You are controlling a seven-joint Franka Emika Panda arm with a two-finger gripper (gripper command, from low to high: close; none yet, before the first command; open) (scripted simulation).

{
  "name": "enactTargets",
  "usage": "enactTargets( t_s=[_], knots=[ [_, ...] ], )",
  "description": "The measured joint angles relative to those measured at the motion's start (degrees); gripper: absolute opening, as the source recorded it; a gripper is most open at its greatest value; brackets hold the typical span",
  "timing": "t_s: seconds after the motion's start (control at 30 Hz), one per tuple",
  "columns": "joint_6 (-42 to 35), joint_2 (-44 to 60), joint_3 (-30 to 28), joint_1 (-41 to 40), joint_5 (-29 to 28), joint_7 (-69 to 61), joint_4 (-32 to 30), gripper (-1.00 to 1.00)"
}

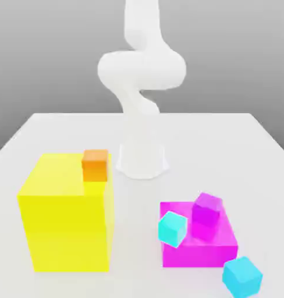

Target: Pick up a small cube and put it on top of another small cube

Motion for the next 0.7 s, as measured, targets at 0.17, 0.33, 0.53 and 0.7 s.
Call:
enactTargets(
  t_s=[0.17,0.33,0.53,0.7],
  knots=[
    [3.5,10.7,3.6,0.1,-1.9,1.6,-0.6,0.0],
    [6.8,21.1,6.7,0.6,-4.1,3.4,-1.3,0.0],
    [10.8,33.6,9.8,1.8,-7.0,5.7,-2.0,0.0],
    [14.2,43.9,11.1,4.6,-8.8,7.3,-2.6,0.0]
  ],
)
